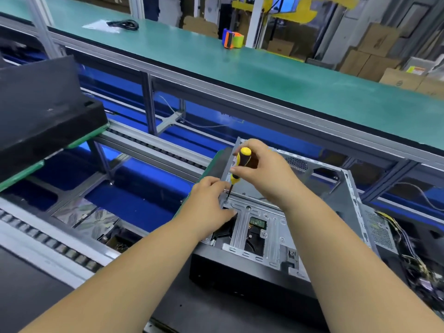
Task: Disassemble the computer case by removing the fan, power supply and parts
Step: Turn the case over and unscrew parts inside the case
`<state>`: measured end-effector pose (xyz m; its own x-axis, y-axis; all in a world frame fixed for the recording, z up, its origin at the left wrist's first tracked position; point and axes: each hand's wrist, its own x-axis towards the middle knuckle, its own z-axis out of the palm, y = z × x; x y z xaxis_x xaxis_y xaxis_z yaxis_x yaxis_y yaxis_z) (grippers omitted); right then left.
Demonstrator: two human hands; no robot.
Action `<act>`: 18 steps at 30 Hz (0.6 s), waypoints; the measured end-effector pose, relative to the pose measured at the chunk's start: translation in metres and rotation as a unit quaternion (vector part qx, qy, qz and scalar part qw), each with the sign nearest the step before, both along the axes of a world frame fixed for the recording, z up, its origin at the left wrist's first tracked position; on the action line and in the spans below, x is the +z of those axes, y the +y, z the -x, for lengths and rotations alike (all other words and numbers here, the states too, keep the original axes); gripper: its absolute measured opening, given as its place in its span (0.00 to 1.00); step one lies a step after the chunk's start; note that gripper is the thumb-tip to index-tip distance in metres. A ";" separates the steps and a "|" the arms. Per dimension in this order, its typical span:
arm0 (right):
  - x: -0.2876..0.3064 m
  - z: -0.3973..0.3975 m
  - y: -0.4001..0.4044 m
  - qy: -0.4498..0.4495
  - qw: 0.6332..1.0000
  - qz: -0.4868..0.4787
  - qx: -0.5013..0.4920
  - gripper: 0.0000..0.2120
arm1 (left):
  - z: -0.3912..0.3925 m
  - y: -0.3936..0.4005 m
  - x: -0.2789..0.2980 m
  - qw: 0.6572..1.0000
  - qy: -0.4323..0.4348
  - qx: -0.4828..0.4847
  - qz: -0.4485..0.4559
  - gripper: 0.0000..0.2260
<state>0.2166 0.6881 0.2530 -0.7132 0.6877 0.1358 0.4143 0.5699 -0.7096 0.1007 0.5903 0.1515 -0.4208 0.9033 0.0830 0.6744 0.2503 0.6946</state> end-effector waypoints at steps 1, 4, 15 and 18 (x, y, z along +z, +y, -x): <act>0.000 0.000 0.002 0.005 1.000 -0.014 0.009 0.13 | -0.002 0.003 0.000 1.000 -0.001 0.014 0.002 0.30; -0.004 0.002 0.004 0.021 0.999 -0.039 0.023 0.11 | -0.006 0.007 -0.002 1.000 -0.002 0.028 0.014 0.32; -0.047 0.026 -0.006 0.288 0.904 0.304 0.086 0.06 | -0.011 0.010 -0.003 0.998 0.014 0.025 0.050 0.21; -0.049 0.030 -0.002 0.331 0.868 0.356 0.104 0.14 | -0.011 0.011 -0.003 0.998 0.012 0.030 0.046 0.19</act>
